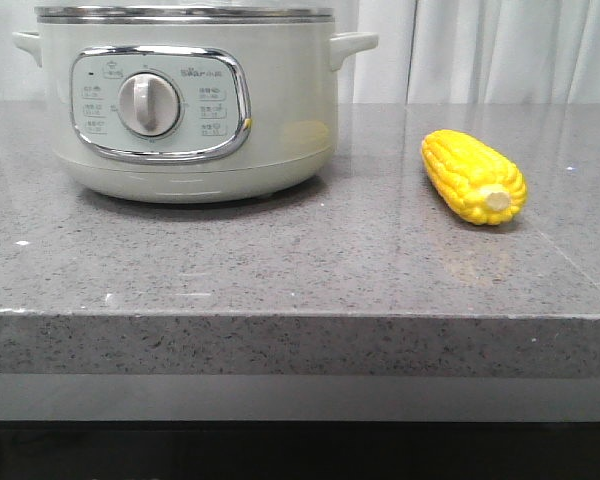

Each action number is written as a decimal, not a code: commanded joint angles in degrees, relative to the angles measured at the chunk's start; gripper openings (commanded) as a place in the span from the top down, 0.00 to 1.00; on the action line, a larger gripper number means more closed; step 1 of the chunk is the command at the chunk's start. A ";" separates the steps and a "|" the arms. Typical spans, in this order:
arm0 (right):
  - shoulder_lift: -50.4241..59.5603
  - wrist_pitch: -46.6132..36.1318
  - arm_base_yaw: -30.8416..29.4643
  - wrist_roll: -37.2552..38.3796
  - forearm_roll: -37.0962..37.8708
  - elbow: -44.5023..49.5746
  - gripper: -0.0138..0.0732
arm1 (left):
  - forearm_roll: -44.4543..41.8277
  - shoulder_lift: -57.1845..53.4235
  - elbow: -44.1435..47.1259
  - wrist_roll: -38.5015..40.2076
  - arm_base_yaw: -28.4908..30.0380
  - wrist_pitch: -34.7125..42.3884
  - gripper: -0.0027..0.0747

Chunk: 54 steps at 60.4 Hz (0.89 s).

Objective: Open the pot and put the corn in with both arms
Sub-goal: 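Grasp the lid knob with the left gripper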

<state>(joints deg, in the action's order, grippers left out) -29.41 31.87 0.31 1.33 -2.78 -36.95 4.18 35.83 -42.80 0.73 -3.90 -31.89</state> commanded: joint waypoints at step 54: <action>-1.36 -3.38 -0.39 -0.15 0.48 -1.76 0.16 | 0.88 27.34 -19.39 -0.20 -22.57 21.56 0.29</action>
<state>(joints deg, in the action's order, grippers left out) -30.12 32.66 0.31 1.33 -2.78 -36.95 4.28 61.09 -57.86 0.64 -24.67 -15.71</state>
